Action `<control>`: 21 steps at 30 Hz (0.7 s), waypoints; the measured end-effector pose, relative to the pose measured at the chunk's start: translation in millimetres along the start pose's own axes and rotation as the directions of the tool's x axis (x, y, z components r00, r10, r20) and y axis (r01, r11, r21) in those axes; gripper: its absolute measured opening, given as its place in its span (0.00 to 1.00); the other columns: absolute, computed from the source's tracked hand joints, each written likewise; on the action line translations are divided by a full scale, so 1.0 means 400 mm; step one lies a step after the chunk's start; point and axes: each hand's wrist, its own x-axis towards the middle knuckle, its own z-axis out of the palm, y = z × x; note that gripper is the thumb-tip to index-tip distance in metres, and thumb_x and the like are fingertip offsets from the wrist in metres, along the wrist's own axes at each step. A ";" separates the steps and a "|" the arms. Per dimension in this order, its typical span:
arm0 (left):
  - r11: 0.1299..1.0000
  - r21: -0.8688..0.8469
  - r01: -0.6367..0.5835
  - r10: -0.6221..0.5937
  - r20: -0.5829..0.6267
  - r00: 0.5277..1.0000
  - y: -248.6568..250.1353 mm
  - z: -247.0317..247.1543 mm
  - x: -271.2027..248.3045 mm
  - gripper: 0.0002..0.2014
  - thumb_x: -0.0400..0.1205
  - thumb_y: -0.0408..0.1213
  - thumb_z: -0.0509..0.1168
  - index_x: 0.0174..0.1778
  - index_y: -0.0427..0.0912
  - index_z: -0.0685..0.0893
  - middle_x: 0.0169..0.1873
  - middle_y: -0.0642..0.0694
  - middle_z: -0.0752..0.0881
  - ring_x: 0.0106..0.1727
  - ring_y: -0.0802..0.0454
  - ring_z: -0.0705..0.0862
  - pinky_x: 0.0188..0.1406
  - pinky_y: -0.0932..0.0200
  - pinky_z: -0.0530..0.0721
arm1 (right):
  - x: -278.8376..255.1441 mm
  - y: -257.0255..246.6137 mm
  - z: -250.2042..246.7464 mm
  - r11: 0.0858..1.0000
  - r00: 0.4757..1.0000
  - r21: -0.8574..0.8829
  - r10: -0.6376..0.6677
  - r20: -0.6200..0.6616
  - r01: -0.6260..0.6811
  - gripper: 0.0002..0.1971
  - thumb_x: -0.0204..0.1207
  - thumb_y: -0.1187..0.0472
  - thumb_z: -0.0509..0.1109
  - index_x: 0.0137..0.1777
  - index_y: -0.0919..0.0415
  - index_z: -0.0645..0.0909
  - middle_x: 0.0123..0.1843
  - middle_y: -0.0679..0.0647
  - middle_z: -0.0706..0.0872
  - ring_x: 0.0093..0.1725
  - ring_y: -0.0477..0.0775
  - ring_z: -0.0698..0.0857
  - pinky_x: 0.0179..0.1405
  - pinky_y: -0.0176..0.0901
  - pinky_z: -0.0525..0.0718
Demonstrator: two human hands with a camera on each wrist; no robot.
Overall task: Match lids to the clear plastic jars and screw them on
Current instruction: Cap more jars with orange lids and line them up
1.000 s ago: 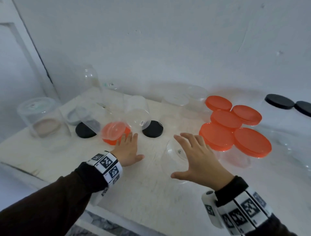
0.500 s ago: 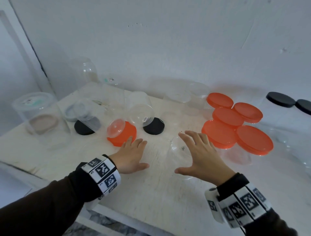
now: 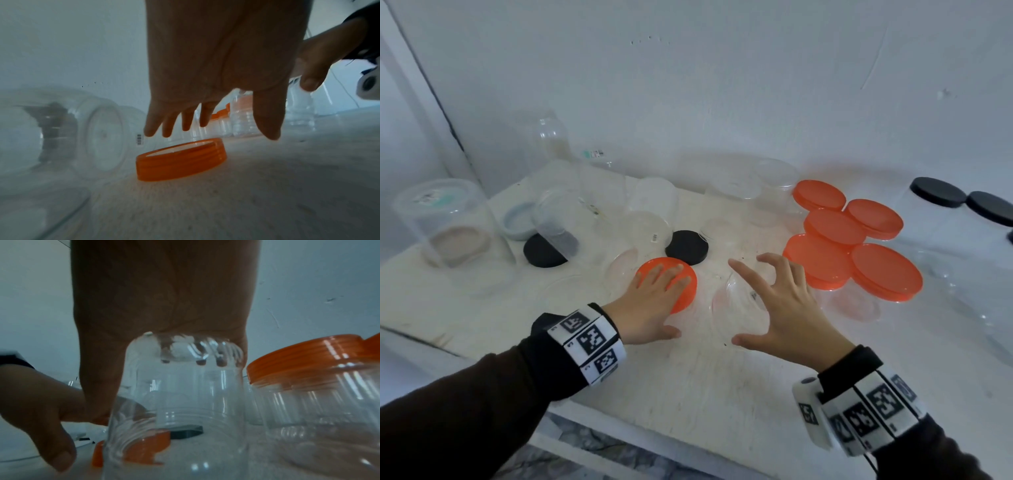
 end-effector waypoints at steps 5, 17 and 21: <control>0.999 0.032 0.014 -0.018 0.111 0.994 -0.006 0.011 0.021 0.42 0.80 0.52 0.63 0.82 0.48 0.43 0.82 0.51 0.40 0.82 0.42 0.39 0.80 0.39 0.48 | -0.023 0.003 0.001 0.998 0.997 0.057 -0.010 -0.077 0.014 0.47 0.56 0.41 0.78 0.71 0.35 0.52 0.73 0.51 0.53 0.70 0.57 0.56 0.68 0.53 0.68; 1.000 -0.013 0.016 -0.015 0.086 0.996 -0.006 0.006 0.033 0.40 0.75 0.53 0.68 0.78 0.58 0.52 0.80 0.43 0.37 0.80 0.36 0.37 0.77 0.32 0.47 | -0.067 0.016 0.010 0.959 0.970 0.282 0.083 -0.229 -0.015 0.47 0.58 0.48 0.82 0.75 0.48 0.61 0.73 0.49 0.59 0.70 0.50 0.65 0.59 0.39 0.72; 0.997 -0.071 0.021 -0.017 0.064 0.998 -0.014 -0.003 0.036 0.37 0.75 0.52 0.69 0.76 0.59 0.56 0.80 0.41 0.43 0.79 0.36 0.47 0.74 0.37 0.59 | -0.078 0.011 0.012 0.935 0.962 0.347 0.153 -0.228 -0.067 0.46 0.58 0.49 0.83 0.72 0.60 0.63 0.72 0.48 0.65 0.70 0.44 0.66 0.62 0.30 0.63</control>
